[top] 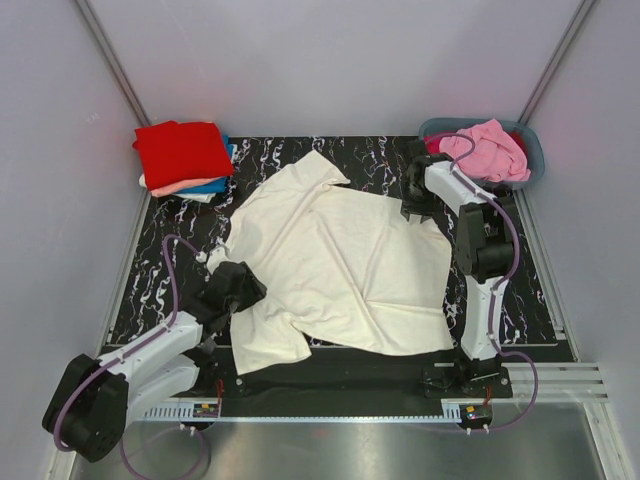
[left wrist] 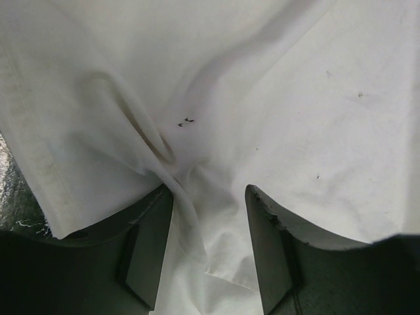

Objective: Fold and stack the t-shirts
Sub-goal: Flatten the tshirt out

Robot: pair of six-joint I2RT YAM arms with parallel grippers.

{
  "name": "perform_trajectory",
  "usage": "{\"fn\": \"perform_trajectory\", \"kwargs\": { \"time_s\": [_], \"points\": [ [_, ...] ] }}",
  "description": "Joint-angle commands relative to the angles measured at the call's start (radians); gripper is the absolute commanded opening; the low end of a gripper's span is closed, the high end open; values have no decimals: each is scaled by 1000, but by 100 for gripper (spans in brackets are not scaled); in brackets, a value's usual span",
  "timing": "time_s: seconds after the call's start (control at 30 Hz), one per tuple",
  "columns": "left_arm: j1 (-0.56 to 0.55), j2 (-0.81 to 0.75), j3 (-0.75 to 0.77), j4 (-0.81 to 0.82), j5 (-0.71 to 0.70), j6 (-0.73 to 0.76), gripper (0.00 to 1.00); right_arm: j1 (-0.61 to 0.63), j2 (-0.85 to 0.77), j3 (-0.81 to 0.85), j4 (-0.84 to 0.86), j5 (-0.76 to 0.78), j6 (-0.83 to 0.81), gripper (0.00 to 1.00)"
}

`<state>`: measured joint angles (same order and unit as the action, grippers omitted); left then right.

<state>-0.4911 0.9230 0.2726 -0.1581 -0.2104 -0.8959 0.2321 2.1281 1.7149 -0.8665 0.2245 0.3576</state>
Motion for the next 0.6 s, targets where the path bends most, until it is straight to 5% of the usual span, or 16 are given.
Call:
{"fn": "perform_trajectory", "kwargs": {
  "time_s": [0.0, 0.37, 0.57],
  "points": [
    [-9, 19, -23, -14, 5, -15, 54, -16, 27, 37, 17, 30, -2, 45],
    [-10, 39, -19, -12, 5, -17, 54, -28, 66, 11, 52, 3, -11, 43],
    [-10, 43, -18, -12, 5, -18, 54, -43, 32, -18, 60, 16, -6, 27]
  ]
}}
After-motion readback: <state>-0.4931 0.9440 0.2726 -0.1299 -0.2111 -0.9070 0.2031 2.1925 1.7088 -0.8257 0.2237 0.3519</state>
